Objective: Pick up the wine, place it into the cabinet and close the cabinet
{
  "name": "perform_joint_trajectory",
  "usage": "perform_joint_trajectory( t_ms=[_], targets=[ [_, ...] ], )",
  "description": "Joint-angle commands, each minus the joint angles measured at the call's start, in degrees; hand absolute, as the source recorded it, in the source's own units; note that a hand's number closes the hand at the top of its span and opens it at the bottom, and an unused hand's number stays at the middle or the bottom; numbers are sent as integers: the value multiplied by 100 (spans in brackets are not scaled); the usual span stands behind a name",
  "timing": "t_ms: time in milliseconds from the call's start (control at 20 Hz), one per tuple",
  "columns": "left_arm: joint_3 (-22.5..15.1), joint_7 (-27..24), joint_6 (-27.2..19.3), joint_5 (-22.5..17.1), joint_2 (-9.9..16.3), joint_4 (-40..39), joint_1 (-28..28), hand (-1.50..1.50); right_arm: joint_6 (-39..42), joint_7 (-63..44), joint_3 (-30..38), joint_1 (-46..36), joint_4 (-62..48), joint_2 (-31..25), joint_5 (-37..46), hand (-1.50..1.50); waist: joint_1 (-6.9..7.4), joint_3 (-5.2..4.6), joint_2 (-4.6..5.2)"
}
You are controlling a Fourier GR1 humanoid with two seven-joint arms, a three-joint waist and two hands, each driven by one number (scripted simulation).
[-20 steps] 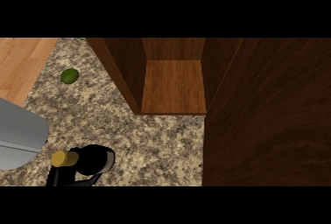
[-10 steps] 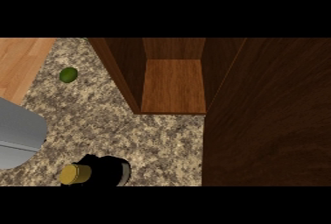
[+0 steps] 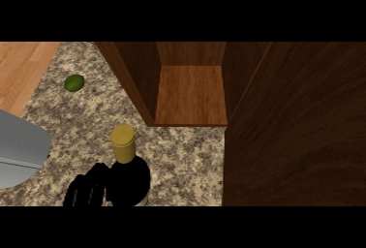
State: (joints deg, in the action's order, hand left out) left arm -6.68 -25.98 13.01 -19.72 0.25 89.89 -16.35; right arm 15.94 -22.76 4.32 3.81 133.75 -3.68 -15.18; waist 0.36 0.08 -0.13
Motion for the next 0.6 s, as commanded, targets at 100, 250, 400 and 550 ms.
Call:
perform_joint_trajectory(
  t_ms=[100, 250, 400, 550],
  targets=[
    [-285, 1031, -1023, -95, -24, 1055, 532, 150, -47, 213, -437, 129, -91, 263, 508, -150, -40, -5, 9],
    [-593, 755, -1104, 37, -24, 1249, 132, 150, 179, 423, -264, 248, -159, 138, 396, -150, -31, -6, 7],
    [-1078, 1384, -2127, -166, -25, 1421, 939, 150, -88, -65, -309, 218, 268, 175, 244, -150, -55, -7, 6],
    [-755, 1293, -1944, -74, -25, 916, 1363, 150, -46, 147, -211, -28, -214, 137, 316, -150, -43, -8, 12]
  ],
)
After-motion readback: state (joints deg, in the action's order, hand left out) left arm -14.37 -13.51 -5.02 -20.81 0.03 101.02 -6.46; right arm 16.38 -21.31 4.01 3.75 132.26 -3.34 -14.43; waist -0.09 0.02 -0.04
